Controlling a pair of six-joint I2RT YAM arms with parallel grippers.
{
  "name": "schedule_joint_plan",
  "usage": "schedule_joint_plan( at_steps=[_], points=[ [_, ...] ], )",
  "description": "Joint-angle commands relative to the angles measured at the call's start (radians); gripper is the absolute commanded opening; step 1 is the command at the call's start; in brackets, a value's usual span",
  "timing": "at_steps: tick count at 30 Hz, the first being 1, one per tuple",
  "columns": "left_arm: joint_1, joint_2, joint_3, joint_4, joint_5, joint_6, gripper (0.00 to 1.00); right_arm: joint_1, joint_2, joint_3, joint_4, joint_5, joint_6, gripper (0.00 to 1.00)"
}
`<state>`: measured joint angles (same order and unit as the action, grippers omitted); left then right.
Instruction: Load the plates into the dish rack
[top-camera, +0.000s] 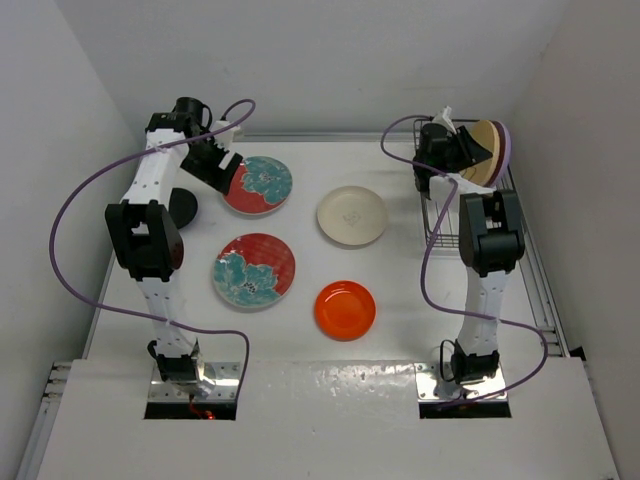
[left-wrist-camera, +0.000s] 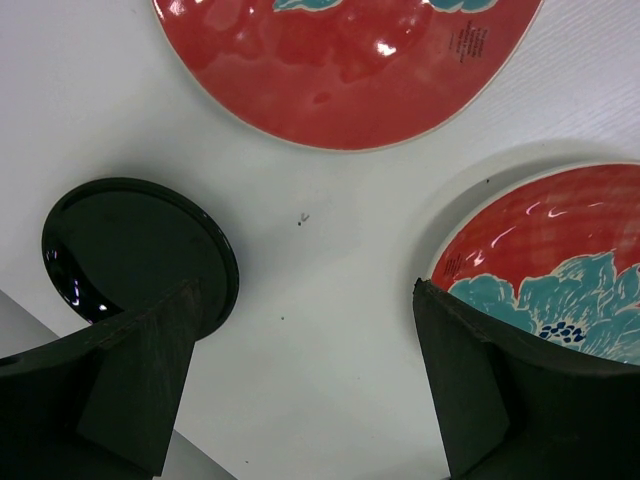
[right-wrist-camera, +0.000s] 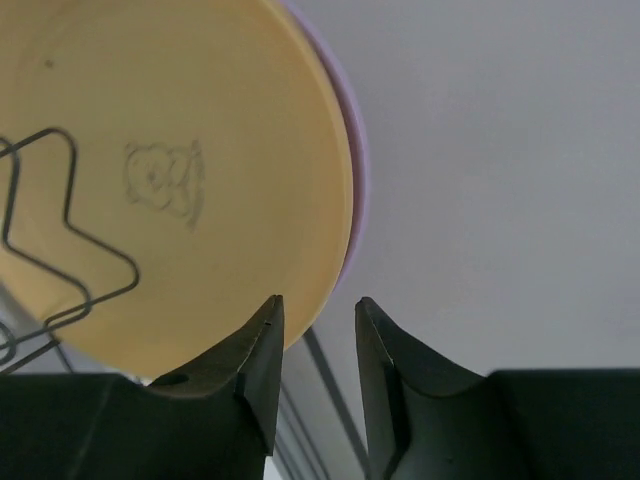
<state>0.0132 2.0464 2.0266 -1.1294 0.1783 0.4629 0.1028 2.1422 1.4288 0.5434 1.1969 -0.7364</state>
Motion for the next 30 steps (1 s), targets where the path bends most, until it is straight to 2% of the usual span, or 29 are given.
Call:
schedule_joint_plan(
  at_steps=[1, 3, 5, 7, 8, 9, 10, 11, 12, 13, 14, 15, 16, 19, 20, 21, 22, 23, 25, 27, 30],
  points=[
    [0.01, -0.012, 0.032, -0.01, 0.016, 0.005, 0.91, 0.006, -0.096, 0.027, -0.107, -0.026, 0.146, 0.35],
    [0.01, -0.012, 0.032, -0.01, 0.016, 0.005, 0.91, 0.009, -0.137, 0.039, -0.137, -0.045, 0.175, 0.35],
    [0.01, -0.012, 0.032, -0.01, 0.016, 0.005, 0.91, 0.015, -0.194, 0.064, -0.254, -0.091, 0.262, 0.42],
    [0.01, -0.021, 0.032, -0.01, 0.016, 0.005, 0.91, 0.018, -0.223, 0.099, -0.391, -0.175, 0.328, 0.59],
    [0.01, -0.022, 0.032, -0.01, 0.016, 0.005, 0.91, 0.021, -0.263, 0.129, -0.499, -0.2, 0.456, 0.66],
    [0.01, -0.022, 0.023, -0.01, 0.026, 0.005, 0.91, 0.021, -0.303, 0.143, -0.625, -0.274, 0.509, 0.77],
    [0.01, -0.022, 0.023, -0.01, 0.026, 0.005, 0.91, 0.018, -0.341, 0.171, -0.692, -0.395, 0.563, 0.82],
    [0.01, -0.022, 0.023, -0.01, 0.026, 0.005, 0.91, 0.015, -0.379, 0.192, -0.861, -0.575, 0.727, 0.86],
    [0.01, -0.022, 0.023, -0.01, 0.035, 0.005, 0.91, 0.003, -0.416, 0.19, -0.9, -0.677, 0.799, 0.94],
    [0.01, -0.022, 0.023, -0.01, 0.035, 0.005, 0.91, -0.014, -0.429, 0.179, -0.924, -0.937, 0.869, 0.99],
    [0.01, -0.022, 0.023, -0.01, 0.035, 0.005, 0.92, -0.021, -0.439, 0.162, -0.936, -1.059, 0.899, 0.99],
    [0.01, -0.022, 0.023, -0.01, 0.035, 0.005, 0.92, -0.022, -0.453, 0.092, -0.916, -1.346, 0.951, 0.99],
    [0.01, -0.022, 0.023, -0.001, 0.035, 0.005, 0.92, -0.015, -0.453, 0.07, -0.903, -1.457, 0.995, 0.99],
    [0.01, -0.031, 0.023, -0.001, 0.044, 0.005, 0.92, 0.053, -0.392, 0.004, -0.859, -1.473, 1.098, 0.99],
    [0.001, -0.031, 0.023, -0.001, 0.044, 0.005, 0.92, 0.098, -0.374, 0.005, -0.867, -1.411, 1.123, 0.99],
    [0.001, -0.043, 0.023, -0.001, 0.044, 0.005, 0.92, 0.104, -0.323, 0.012, -0.882, -1.392, 1.222, 0.98],
    [0.001, -0.043, 0.012, -0.001, 0.044, 0.005, 0.92, 0.113, -0.309, 0.012, -0.893, -1.375, 1.261, 0.88],
    [0.001, -0.054, -0.002, -0.001, 0.044, 0.005, 0.92, 0.117, -0.291, -0.001, -0.898, -1.322, 1.381, 0.79],
    [0.001, -0.066, -0.026, -0.001, 0.044, 0.005, 0.92, 0.121, -0.269, -0.027, -0.895, -1.247, 1.43, 0.6],
    [0.001, -0.077, -0.041, 0.008, 0.035, 0.005, 0.92, 0.155, -0.266, -0.044, -0.893, -1.138, 1.462, 0.58],
    [0.001, -0.088, -0.052, 0.008, 0.035, 0.005, 0.92, 0.184, -0.249, -0.062, -0.889, -1.07, 1.448, 0.59]
  ],
)
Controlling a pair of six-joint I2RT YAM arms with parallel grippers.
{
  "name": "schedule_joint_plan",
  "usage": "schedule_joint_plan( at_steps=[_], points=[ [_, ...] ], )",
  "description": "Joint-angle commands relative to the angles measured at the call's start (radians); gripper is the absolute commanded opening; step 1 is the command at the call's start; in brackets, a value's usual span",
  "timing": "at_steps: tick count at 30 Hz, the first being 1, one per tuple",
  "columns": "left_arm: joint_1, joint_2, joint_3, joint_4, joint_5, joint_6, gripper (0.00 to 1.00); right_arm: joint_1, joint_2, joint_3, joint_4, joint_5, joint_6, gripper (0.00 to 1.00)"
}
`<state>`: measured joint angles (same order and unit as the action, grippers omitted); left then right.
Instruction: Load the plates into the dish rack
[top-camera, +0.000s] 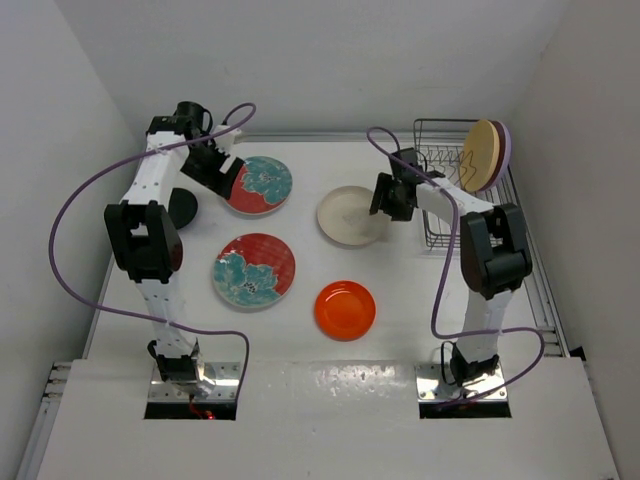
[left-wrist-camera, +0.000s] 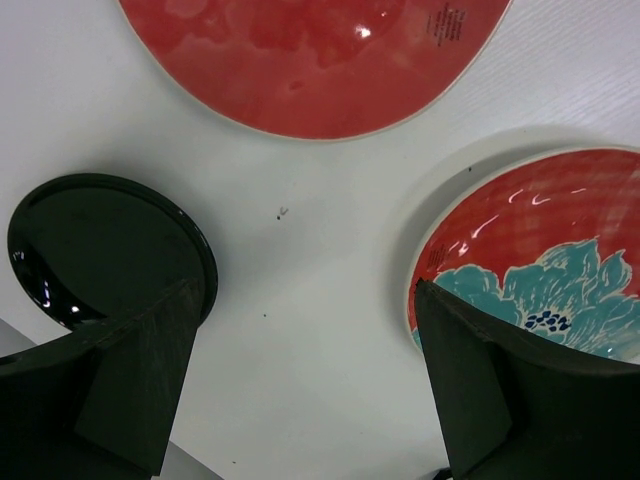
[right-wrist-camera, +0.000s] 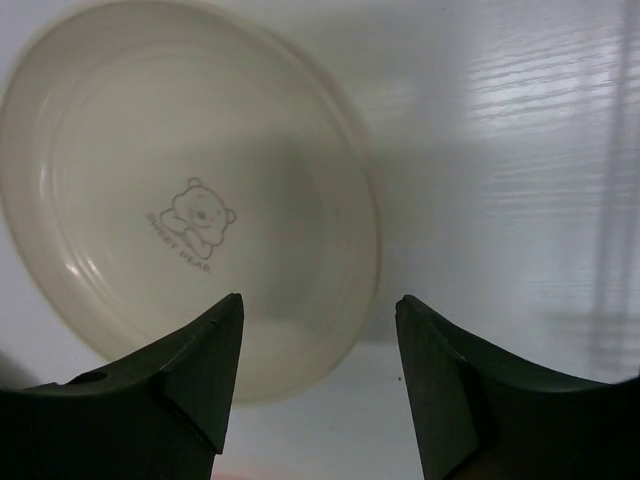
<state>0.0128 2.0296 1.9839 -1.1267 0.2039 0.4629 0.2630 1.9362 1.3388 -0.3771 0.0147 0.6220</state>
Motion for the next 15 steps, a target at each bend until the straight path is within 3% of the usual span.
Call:
schedule_joint_plan(
  at_steps=[1, 3, 11, 14, 15],
  points=[
    [0.001, -0.071, -0.01, 0.005, 0.009, 0.005, 0.92, 0.027, -0.022, 0.043, 0.011, 0.155, 0.103, 0.63],
    [0.001, -0.071, -0.01, 0.005, 0.009, 0.005, 0.92, 0.024, 0.019, 0.074, -0.045, 0.177, 0.13, 0.71],
    [0.001, -0.071, -0.01, 0.005, 0.009, 0.005, 0.92, 0.013, 0.147, 0.091, -0.078, 0.16, 0.194, 0.69],
    [0.001, -0.071, -0.01, 0.005, 0.009, 0.005, 0.93, 0.01, 0.188, 0.117, -0.091, 0.14, 0.199, 0.55],
    [0.001, -0.071, -0.01, 0.005, 0.009, 0.005, 0.93, 0.009, 0.188, 0.118, -0.077, 0.139, 0.2, 0.43]
  ],
)
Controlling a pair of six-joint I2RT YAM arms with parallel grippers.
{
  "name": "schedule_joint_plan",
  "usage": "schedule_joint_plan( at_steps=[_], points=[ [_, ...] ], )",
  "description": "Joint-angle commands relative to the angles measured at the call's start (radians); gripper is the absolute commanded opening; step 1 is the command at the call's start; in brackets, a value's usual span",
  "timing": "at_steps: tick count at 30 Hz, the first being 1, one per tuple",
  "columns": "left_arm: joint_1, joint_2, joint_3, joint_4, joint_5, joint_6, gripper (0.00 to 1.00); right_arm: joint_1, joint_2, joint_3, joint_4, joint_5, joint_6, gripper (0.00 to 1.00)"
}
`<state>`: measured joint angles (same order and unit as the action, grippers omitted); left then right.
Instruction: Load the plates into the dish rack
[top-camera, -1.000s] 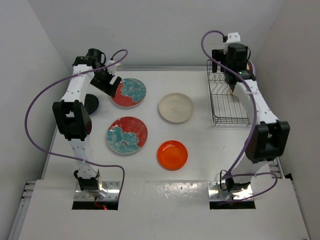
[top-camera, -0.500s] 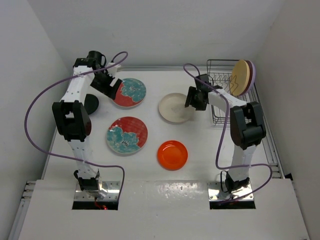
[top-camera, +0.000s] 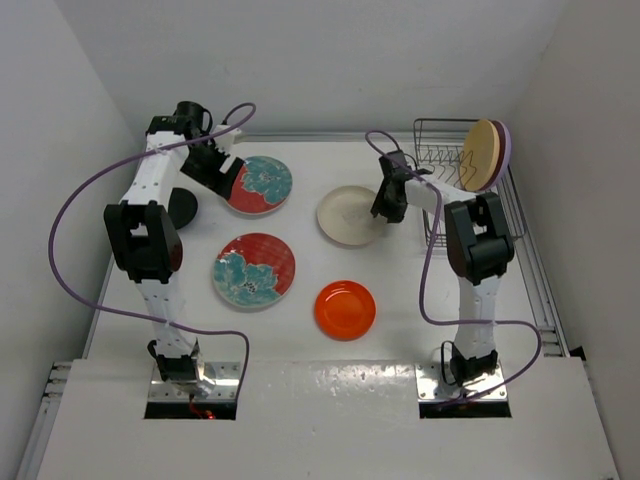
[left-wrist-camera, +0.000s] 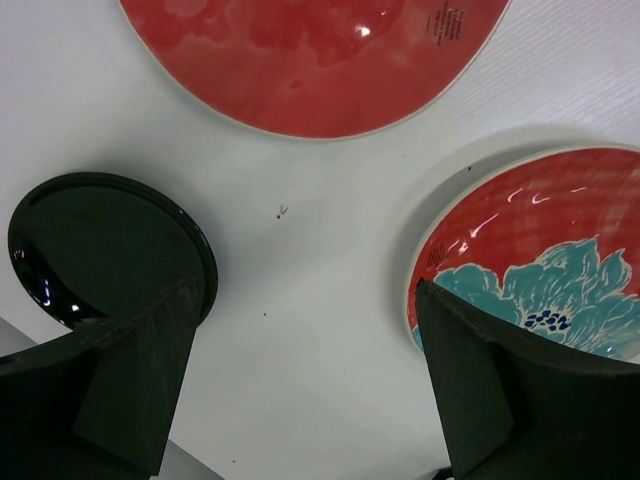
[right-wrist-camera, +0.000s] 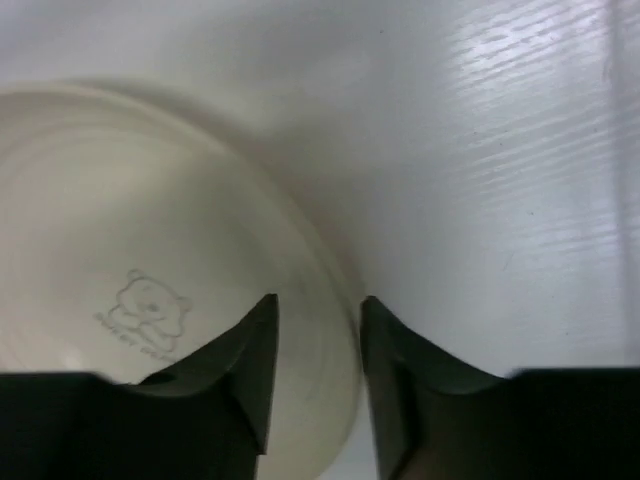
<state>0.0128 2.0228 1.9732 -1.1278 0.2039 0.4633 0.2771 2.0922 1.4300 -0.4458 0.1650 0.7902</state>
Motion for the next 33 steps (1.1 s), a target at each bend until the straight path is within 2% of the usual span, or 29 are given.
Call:
schedule_joint_plan(
  at_steps=[1, 3, 4, 5, 11, 14, 19, 21, 22, 24, 25, 28, 29, 32, 33],
  points=[
    [0.001, -0.064, 0.001, 0.006, 0.0, 0.005, 0.93, -0.004, 0.025, 0.023, -0.002, -0.015, 0.027, 0.35],
    [0.001, -0.064, 0.001, 0.006, 0.0, 0.005, 0.93, 0.004, -0.001, 0.017, 0.022, 0.001, 0.003, 0.18],
    [0.001, -0.064, 0.001, 0.006, 0.0, 0.005, 0.93, 0.007, -0.007, 0.023, 0.021, 0.022, -0.018, 0.02],
    [0.001, -0.064, 0.001, 0.006, 0.0, 0.005, 0.93, 0.013, -0.015, 0.026, 0.021, 0.034, -0.031, 0.0],
    [0.001, -0.064, 0.001, 0.006, 0.0, 0.005, 0.93, 0.024, -0.162, 0.113, 0.002, 0.116, -0.19, 0.0],
    [0.001, -0.064, -0.01, 0.016, 0.0, 0.005, 0.93, 0.022, -0.269, 0.142, 0.07, 0.198, -0.362, 0.0],
    [0.001, -0.053, -0.048, 0.049, -0.02, 0.005, 0.93, -0.079, -0.354, 0.248, 0.113, 0.321, -0.552, 0.0],
    [0.001, -0.053, -0.072, 0.072, -0.02, -0.005, 0.93, -0.133, -0.36, 0.265, 0.133, 0.431, -0.604, 0.0],
    [0.001, -0.053, -0.073, 0.072, -0.02, -0.005, 0.93, -0.148, -0.359, 0.279, 0.154, 0.462, -0.688, 0.0],
    [0.012, -0.044, -0.095, 0.082, -0.003, -0.014, 0.93, -0.193, -0.357, 0.279, 0.218, 0.591, -0.758, 0.0],
    [0.039, -0.044, -0.096, 0.091, 0.015, -0.023, 0.93, -0.205, -0.354, 0.274, 0.308, 0.622, -0.845, 0.0],
    [0.105, -0.035, -0.096, 0.091, 0.132, -0.038, 0.93, -0.246, -0.336, 0.254, 0.43, 0.744, -1.064, 0.0],
    [0.121, -0.035, -0.085, 0.1, 0.178, -0.051, 0.93, -0.248, -0.313, 0.23, 0.587, 0.781, -1.153, 0.0],
    [0.154, -0.035, -0.085, 0.121, 0.189, -0.077, 0.92, -0.26, -0.272, 0.211, 0.81, 0.821, -1.431, 0.0],
    [0.168, -0.035, -0.085, 0.131, 0.189, -0.077, 0.92, -0.262, -0.246, 0.208, 0.896, 0.826, -1.475, 0.0]
  ],
)
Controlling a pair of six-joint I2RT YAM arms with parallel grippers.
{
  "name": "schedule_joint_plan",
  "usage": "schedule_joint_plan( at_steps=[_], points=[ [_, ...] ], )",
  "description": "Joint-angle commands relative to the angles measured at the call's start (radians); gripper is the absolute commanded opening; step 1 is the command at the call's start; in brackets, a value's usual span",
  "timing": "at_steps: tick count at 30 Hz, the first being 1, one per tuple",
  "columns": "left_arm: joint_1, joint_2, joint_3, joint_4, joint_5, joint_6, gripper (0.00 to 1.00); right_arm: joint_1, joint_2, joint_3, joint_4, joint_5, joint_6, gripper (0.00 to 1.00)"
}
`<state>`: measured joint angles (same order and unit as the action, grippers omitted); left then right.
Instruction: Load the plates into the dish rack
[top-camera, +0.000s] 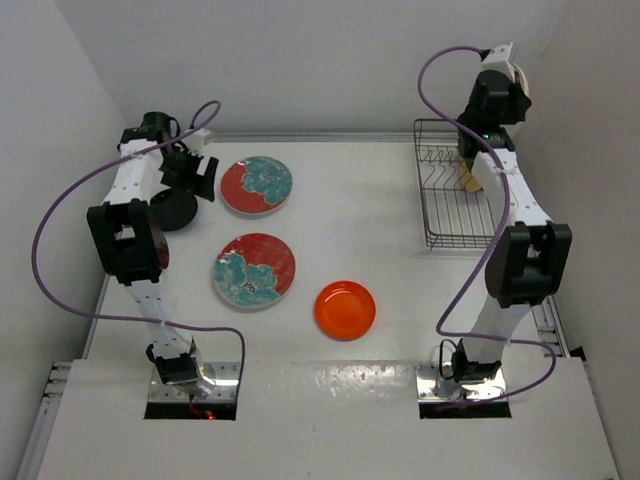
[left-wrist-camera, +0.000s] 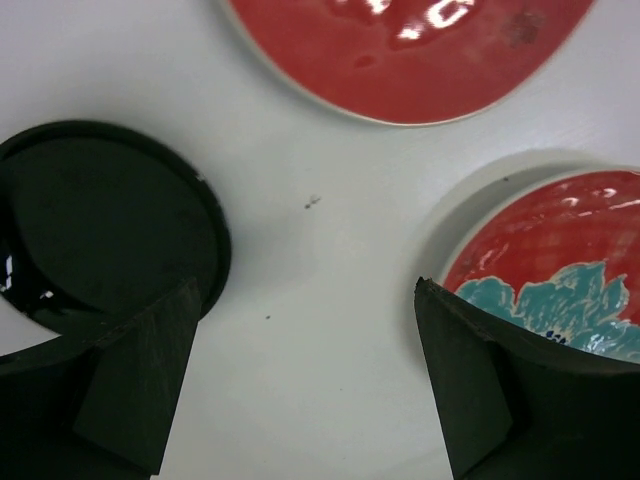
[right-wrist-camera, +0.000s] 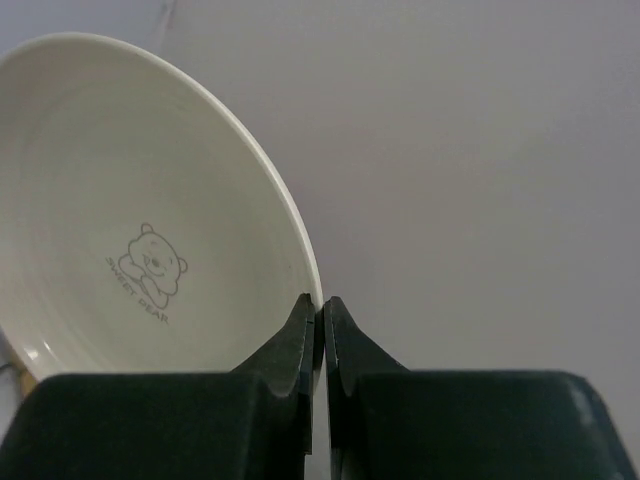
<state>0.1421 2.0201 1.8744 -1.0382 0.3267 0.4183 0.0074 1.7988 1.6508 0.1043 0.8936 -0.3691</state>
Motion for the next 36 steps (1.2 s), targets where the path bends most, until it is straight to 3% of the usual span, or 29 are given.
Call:
schedule_joint_plan(
  at_steps=[1, 2, 7, 11, 22, 30, 36],
  points=[
    [0.039, -0.032, 0.014, 0.041, 0.057, -0.042, 0.92, 0.008, 0.06, -0.023, 0.388, 0.097, -0.359, 0.0],
    [0.053, -0.032, 0.014, 0.041, 0.057, -0.042, 0.92, 0.009, 0.082, -0.035, 0.455, 0.097, -0.452, 0.0],
    [0.083, -0.041, 0.003, 0.041, 0.048, -0.052, 0.92, 0.028, 0.119, -0.106, 0.547, 0.125, -0.502, 0.0],
    [0.094, -0.041, -0.008, 0.041, 0.058, -0.052, 0.92, 0.061, 0.157, -0.186, 0.745, 0.148, -0.635, 0.0],
    [0.105, -0.041, -0.008, 0.041, 0.08, -0.052, 0.92, 0.105, 0.286, -0.209, 1.0, 0.251, -0.872, 0.0],
    [0.114, -0.032, 0.002, 0.041, 0.089, -0.042, 0.92, 0.154, 0.315, -0.291, 0.993, 0.297, -0.812, 0.0],
    [0.114, -0.023, 0.002, 0.041, 0.08, -0.042, 0.92, 0.167, 0.313, -0.312, 0.801, 0.308, -0.624, 0.01]
  ],
)
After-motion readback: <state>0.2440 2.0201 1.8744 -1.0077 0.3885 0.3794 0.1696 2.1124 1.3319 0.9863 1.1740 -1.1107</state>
